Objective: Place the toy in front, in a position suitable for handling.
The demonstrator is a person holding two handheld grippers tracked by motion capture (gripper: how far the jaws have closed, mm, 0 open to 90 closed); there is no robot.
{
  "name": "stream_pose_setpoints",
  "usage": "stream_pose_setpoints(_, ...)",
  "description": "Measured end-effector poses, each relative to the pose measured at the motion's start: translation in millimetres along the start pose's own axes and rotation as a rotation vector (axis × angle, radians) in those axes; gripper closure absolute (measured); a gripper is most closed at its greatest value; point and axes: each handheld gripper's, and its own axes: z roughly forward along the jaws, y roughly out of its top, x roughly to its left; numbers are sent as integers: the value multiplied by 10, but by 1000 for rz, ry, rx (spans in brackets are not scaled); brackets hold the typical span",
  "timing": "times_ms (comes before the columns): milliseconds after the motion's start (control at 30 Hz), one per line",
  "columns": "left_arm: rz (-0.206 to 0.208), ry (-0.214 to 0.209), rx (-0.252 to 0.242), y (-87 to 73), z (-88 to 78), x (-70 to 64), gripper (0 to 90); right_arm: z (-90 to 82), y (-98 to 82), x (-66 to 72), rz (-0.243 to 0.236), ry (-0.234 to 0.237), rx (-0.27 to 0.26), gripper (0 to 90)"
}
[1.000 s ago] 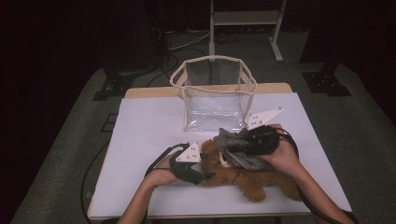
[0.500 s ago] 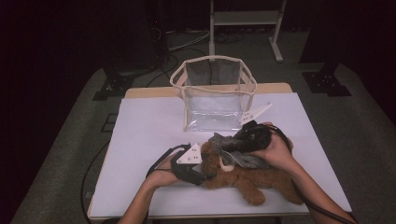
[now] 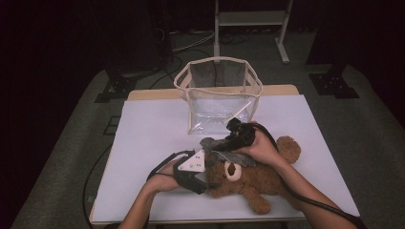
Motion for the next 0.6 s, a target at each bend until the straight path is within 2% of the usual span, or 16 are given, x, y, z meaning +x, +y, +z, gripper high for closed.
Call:
stream_pose_setpoints(67, -5, 4, -7, 1, 9, 6, 355, -176, -109, -17, 4, -30, -25, 737)
stream_pose_setpoints(167, -3, 11, -11, -6, 11, 18, 355, -330, -245, -8, 9, -57, -42, 737)
stream_pose_setpoints(300, -16, 32, -16, -6, 24, 41, 354, -568, -449, 86, 10, -77, -76, 737)
stream_pose_setpoints(367, -32, 41, -23, -8, 35, 53, 353, -662, -523, 183, 1, -73, -97, 737)
stream_pose_setpoints(467, -41, 68, -26, -3, 46, 67, 353, -756, -577, 380, -36, -78, -109, 737)
stream_pose_setpoints(533, -61, 100, -25, 8, 53, 96, 352, -788, -590, 540, -73, -75, -123, 737)
stream_pose_setpoints(600, -85, 118, -42, 14, 58, 114, 349, -763, -584, 638, -97, -80, -131, 737)
